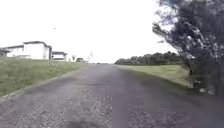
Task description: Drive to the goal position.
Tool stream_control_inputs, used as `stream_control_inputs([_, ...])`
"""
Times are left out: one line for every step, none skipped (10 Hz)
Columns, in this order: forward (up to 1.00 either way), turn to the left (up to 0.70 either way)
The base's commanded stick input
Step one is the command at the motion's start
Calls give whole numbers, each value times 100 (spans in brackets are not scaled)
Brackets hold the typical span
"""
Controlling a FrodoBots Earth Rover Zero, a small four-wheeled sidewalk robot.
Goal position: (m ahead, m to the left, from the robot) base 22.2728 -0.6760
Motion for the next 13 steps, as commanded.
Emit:
stream_control_inputs([70, 2])
stream_control_inputs([70, 2])
stream_control_inputs([70, 3])
stream_control_inputs([70, 31])
stream_control_inputs([70, 35])
stream_control_inputs([70, 35])
stream_control_inputs([70, 35])
stream_control_inputs([70, 9])
stream_control_inputs([70, 2])
stream_control_inputs([70, 1])
stream_control_inputs([70, 0])
stream_control_inputs([70, 0])
stream_control_inputs([70, 0])
